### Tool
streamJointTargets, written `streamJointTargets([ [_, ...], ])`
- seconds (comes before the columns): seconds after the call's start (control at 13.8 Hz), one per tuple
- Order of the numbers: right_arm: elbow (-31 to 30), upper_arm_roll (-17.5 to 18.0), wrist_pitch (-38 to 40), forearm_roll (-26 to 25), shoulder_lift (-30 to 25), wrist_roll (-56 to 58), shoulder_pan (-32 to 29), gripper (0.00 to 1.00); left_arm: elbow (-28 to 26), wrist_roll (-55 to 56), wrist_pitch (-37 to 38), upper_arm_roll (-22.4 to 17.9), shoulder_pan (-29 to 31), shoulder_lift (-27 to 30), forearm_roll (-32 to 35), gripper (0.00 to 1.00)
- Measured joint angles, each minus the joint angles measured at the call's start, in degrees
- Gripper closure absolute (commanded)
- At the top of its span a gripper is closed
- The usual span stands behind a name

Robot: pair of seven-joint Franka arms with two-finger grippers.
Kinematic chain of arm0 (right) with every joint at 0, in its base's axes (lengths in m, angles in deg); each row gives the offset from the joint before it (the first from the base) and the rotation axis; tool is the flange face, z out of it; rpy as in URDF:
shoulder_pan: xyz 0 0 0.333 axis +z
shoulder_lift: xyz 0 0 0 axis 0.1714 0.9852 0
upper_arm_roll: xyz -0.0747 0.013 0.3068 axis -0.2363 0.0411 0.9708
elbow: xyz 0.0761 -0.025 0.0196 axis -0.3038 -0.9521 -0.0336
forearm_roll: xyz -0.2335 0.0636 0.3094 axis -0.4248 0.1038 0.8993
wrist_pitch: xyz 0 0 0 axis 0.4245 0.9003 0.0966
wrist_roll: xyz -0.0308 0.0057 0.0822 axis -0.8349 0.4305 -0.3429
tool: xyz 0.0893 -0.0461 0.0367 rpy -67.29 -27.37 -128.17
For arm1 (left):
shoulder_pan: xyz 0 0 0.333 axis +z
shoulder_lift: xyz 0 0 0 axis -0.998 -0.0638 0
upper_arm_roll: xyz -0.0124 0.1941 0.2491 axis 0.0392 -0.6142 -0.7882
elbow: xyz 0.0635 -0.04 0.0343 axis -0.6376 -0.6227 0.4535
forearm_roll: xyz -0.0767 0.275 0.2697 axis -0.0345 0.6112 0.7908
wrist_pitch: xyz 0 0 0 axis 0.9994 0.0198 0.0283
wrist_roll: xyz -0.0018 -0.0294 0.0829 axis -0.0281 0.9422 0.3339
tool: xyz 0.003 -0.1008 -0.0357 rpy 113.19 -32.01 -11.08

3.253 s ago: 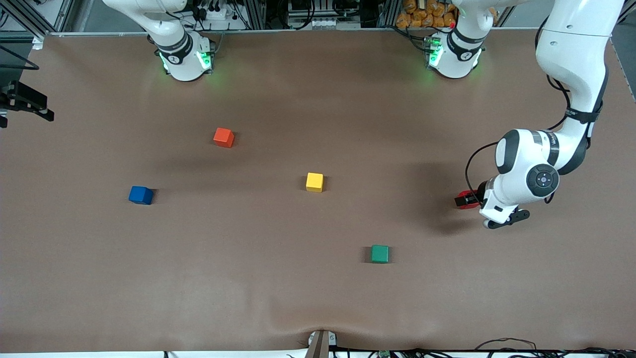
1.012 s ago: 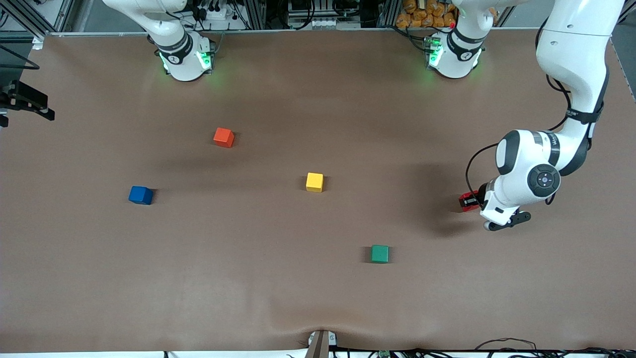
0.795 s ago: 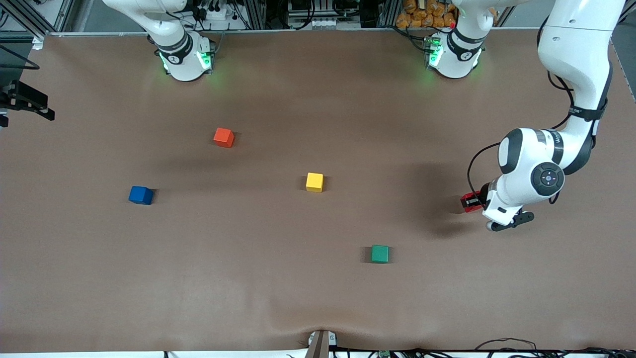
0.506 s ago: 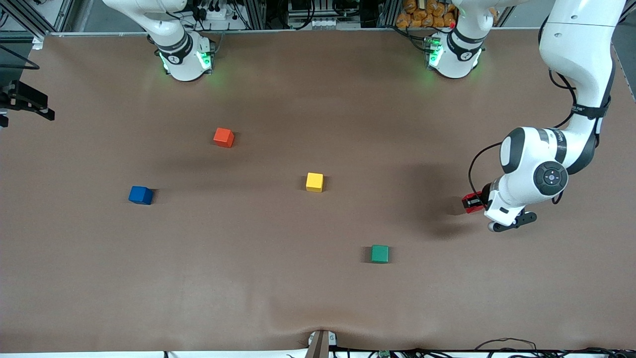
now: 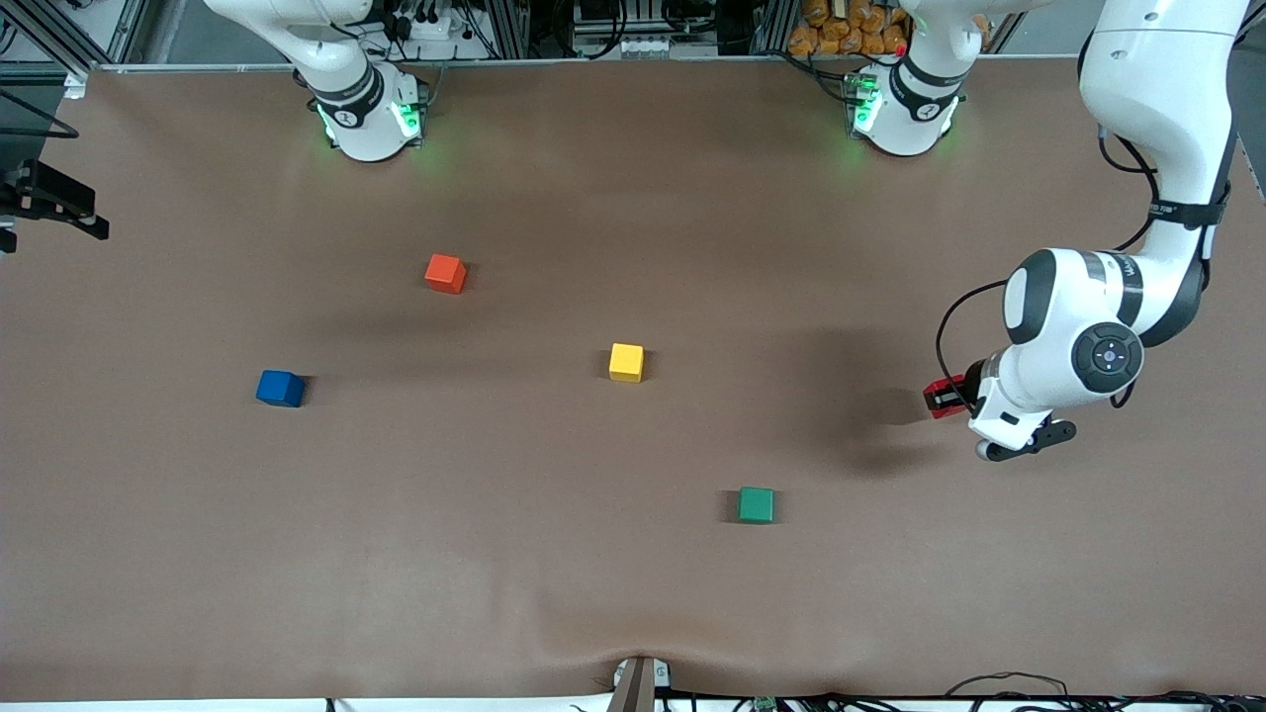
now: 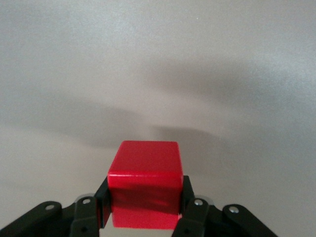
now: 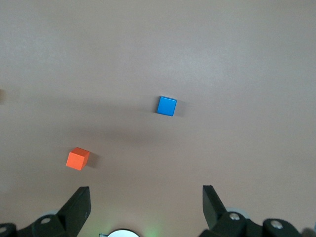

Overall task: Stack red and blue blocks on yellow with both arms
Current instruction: 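Lift the red cube with the left gripper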

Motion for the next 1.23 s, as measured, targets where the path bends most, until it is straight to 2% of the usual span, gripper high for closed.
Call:
streamJointTargets([
  [1.23, 0.00, 0.00, 0.00, 0.00, 0.00, 0.00, 0.00, 0.00, 1.11, 0.09, 2.88, 0.18, -0.65, 3.75, 0.06, 0.90],
])
